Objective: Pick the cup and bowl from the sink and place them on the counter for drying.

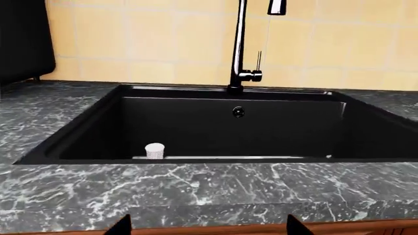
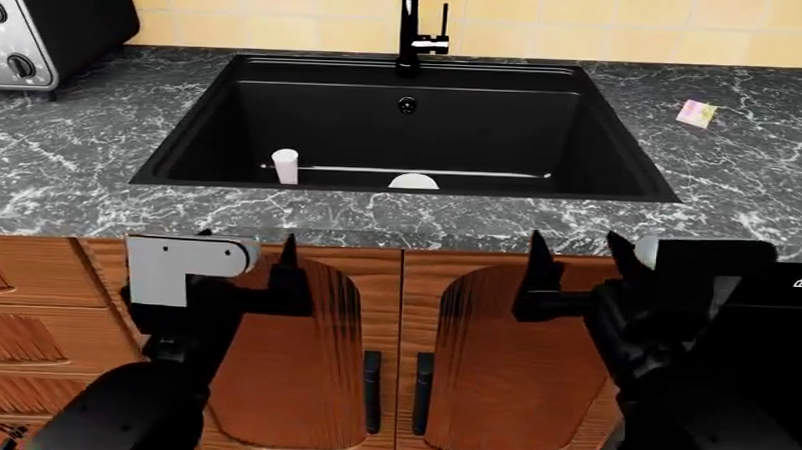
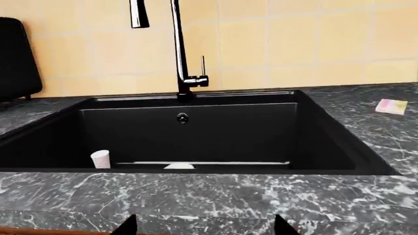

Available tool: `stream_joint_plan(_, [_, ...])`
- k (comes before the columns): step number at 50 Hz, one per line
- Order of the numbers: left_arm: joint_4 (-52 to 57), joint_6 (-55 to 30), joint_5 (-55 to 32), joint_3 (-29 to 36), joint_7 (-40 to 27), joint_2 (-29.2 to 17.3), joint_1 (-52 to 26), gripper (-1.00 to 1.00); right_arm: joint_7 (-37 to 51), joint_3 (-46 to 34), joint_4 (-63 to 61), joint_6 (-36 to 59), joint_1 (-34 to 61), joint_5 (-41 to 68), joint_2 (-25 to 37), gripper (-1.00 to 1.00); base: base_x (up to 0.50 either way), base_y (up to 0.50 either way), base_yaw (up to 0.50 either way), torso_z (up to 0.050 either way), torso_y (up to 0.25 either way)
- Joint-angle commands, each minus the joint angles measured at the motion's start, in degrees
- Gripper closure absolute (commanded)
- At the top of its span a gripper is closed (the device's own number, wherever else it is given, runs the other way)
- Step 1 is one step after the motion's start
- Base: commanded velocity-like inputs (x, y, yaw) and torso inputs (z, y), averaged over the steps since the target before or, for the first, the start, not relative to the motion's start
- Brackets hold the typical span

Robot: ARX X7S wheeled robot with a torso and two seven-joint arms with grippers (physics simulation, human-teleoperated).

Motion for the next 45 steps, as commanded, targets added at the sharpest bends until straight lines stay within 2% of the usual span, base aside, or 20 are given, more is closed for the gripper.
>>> stream_joint_plan(1, [2.3, -18.9, -10.0, -2.0, 1.7, -4.7, -14.6, -1.0, 0.5, 3.2, -2.7, 20.2, 17.5, 13.6, 5.9, -1.0, 0.0, 0.0, 0.0, 0.0, 0.0])
stream_joint_plan(3, [2.5, -19.2, -8.9, 1.3, 3.9, -6.8, -15.5, -1.0, 0.3, 3.6, -1.1, 22.1, 20.1, 15.2, 6.0, -1.0, 0.0, 0.0, 0.0, 0.0, 0.0])
stream_joint_plan(11, [-3.1, -24.1, -11.4, 1.1, 6.2, -7.5, -25.5, -1.0, -0.9, 0.4, 3.9, 32.4, 32.9, 19.3, 8.7, -1.0, 0.0, 0.0, 0.0, 0.0, 0.0])
stream_joint_plan(20, [-3.7, -28.4, -13.4, 3.0, 8.6, -9.5, -28.9, -1.0, -1.0, -0.9, 4.7, 37.0, 34.2, 22.2, 9.2, -1.0, 0.0, 0.0, 0.0, 0.0, 0.0])
stream_joint_plan(26, [-4.7, -30.4, -14.7, 2.0, 8.8, -10.1, -30.5, -1.0, 2.3, 3.7, 5.5, 40.6, 35.3, 26.8, 8.2, -1.0, 0.0, 0.0, 0.0, 0.0, 0.0])
stream_joint_plan(33, [-4.4, -30.7, -14.7, 2.6, 8.3, -10.0, -30.4, -1.0, 2.2, 3.2, 4.1, 41.3, 34.5, 27.9, 9.5, -1.0, 0.02, 0.0, 0.0, 0.0, 0.0])
stream_joint_plan(45, [-4.8, -31.4, -14.9, 3.8, 8.3, -10.1, -31.7, -1.0, 3.4, 2.8, 5.2, 41.6, 35.8, 29.0, 10.1, -1.0, 0.36, 0.0, 0.0, 0.0, 0.0])
